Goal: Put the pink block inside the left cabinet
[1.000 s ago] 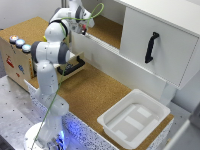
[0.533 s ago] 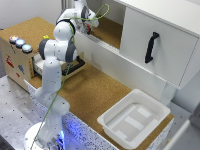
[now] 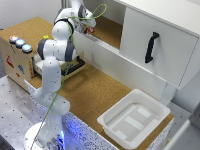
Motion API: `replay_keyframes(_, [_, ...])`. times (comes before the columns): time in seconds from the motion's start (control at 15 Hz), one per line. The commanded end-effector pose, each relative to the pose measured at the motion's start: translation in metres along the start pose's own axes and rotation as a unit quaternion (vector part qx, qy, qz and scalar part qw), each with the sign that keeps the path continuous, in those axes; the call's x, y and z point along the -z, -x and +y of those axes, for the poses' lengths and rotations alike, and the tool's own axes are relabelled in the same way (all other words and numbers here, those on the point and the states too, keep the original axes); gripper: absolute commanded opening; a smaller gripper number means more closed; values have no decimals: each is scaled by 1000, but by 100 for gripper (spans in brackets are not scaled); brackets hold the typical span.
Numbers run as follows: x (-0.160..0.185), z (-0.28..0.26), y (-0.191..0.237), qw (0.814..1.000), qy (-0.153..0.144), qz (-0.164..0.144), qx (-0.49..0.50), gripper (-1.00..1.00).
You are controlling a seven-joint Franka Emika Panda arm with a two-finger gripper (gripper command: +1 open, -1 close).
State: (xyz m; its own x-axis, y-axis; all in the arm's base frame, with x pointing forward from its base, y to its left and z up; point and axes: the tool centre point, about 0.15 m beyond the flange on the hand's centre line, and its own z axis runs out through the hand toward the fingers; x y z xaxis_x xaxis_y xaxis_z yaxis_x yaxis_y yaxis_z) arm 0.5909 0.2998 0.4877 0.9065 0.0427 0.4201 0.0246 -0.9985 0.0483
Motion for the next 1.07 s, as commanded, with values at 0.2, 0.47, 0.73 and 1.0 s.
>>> replay_keyframes(0.2, [16,8,162,993,-92,-38,-58,100])
replay_keyframes(0.47, [12,4,223,993,-92,-65,-46,100])
replay_keyframes(0.73, [-5,-7,275,990,-105,-90,-29,100])
replay_keyframes(1.0, [-17,-25,306,989,-105,-108,-8,100])
